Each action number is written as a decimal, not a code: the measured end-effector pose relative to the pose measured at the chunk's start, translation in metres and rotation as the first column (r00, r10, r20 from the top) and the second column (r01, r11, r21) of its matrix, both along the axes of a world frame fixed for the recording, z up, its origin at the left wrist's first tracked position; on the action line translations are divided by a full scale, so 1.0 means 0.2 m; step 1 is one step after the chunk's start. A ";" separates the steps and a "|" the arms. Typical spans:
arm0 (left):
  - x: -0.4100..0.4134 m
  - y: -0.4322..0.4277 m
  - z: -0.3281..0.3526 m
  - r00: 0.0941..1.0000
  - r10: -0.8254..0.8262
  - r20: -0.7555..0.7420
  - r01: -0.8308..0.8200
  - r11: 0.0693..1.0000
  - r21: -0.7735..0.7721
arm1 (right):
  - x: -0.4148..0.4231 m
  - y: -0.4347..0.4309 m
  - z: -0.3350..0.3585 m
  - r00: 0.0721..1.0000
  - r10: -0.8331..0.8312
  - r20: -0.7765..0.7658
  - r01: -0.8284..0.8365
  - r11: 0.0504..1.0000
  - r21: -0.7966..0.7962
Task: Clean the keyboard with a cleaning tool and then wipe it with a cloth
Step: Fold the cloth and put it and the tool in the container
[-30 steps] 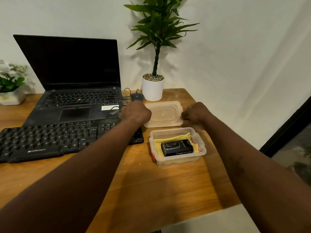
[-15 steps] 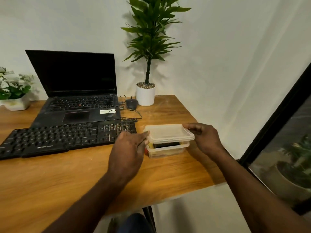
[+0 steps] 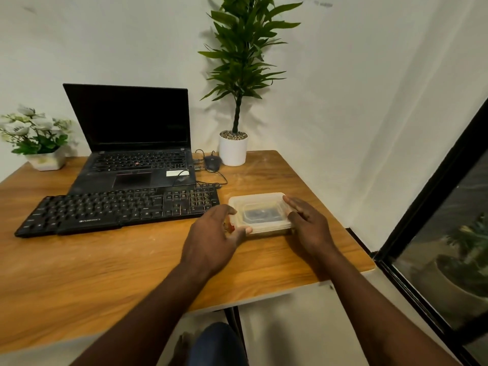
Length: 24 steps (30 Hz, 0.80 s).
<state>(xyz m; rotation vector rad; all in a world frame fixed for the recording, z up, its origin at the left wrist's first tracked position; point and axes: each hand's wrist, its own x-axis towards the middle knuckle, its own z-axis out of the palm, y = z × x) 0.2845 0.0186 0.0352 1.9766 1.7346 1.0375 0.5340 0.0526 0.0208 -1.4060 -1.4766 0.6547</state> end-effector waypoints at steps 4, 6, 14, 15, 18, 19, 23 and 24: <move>0.01 0.03 0.01 0.998 0.002 0.064 -0.001 1.000 -0.012 | -0.06 0.01 -0.02 0.989 -0.084 0.122 0.075 0.994 0.078; 0.00 0.07 0.01 0.991 0.000 0.134 0.004 0.999 -0.033 | -0.08 0.03 -0.01 0.976 -0.129 0.175 0.113 0.989 0.099; 0.01 0.30 0.01 0.953 0.043 0.299 0.018 0.980 -0.197 | -0.13 0.09 0.02 0.952 -0.202 0.230 0.184 0.978 0.098; 0.01 0.32 0.02 0.964 0.043 0.262 0.014 0.977 -0.212 | -0.13 0.10 0.02 0.953 -0.207 0.219 0.191 0.977 0.092; 0.01 0.38 0.04 0.972 0.009 0.237 0.052 0.967 -0.250 | -0.14 0.12 0.00 0.963 -0.210 0.172 0.205 0.978 0.043; 0.01 0.40 0.04 0.963 0.000 0.269 0.077 0.958 -0.275 | -0.15 0.13 -0.01 0.967 -0.212 0.143 0.211 0.977 0.017; 0.00 0.45 0.03 0.939 0.029 0.343 0.087 0.944 -0.319 | -0.16 0.15 -0.02 0.977 -0.212 0.035 0.214 0.975 -0.061; 0.01 0.47 0.02 0.951 0.039 0.306 0.056 0.954 -0.296 | -0.16 0.16 -0.02 0.977 -0.212 0.033 0.214 0.974 -0.069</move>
